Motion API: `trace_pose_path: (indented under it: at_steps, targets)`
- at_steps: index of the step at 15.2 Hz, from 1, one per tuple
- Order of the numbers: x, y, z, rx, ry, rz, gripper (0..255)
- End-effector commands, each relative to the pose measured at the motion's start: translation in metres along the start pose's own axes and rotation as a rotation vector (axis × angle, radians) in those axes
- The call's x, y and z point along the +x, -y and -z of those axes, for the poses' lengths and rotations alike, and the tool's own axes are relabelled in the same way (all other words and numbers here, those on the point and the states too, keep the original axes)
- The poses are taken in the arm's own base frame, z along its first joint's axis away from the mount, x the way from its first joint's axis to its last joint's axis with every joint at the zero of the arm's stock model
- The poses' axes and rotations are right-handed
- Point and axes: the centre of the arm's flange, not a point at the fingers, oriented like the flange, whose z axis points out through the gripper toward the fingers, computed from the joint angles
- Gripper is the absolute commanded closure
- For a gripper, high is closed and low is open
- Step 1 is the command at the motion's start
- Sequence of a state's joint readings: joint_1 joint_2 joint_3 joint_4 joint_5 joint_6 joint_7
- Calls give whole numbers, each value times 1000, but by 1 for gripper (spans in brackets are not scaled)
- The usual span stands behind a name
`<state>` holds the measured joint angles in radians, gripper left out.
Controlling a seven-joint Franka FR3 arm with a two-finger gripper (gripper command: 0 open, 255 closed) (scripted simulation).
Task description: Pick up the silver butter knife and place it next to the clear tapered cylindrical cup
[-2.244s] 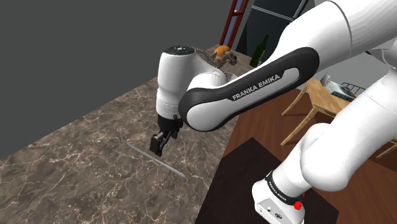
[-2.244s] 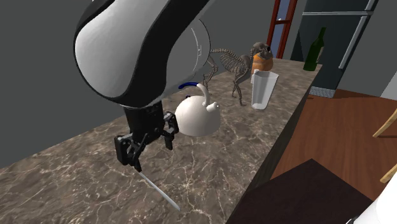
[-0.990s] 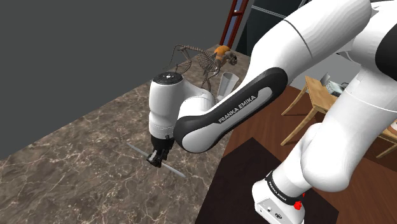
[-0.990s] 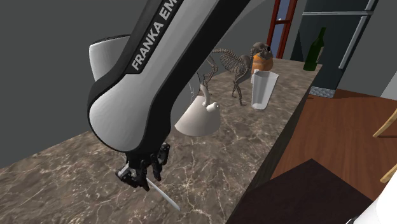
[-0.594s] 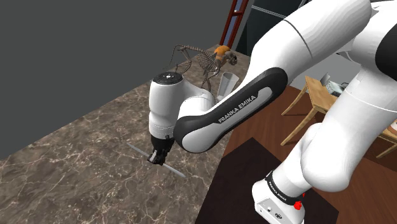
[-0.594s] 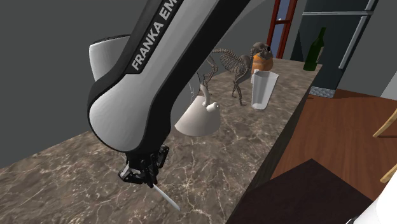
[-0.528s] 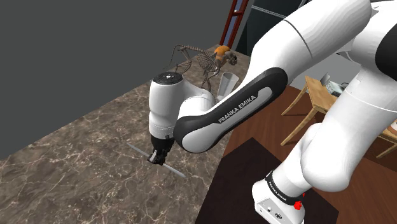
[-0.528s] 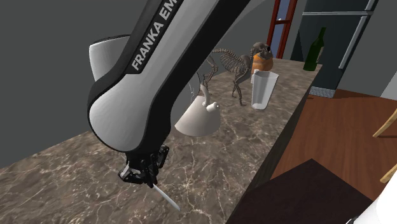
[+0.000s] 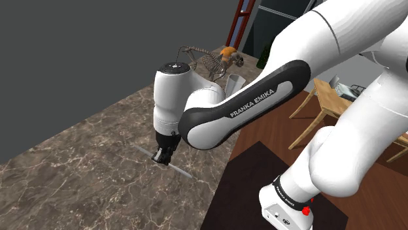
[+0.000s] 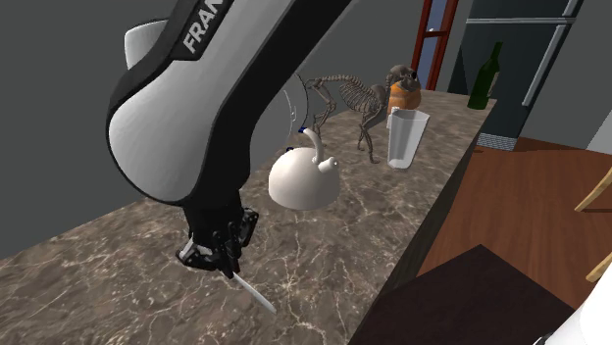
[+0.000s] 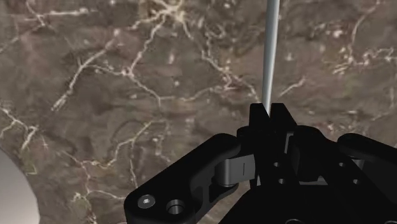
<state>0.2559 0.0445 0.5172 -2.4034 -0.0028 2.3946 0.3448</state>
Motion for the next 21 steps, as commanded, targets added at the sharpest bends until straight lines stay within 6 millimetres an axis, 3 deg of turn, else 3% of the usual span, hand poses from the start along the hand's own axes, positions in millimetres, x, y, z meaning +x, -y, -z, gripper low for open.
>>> trace_pose_path:
  at_steps: [1, 21]
  targets:
    - [0, -1, 11, 0, 1, 0, 255]
    - [-5, -1, 116, 0, 1, 0, 255]
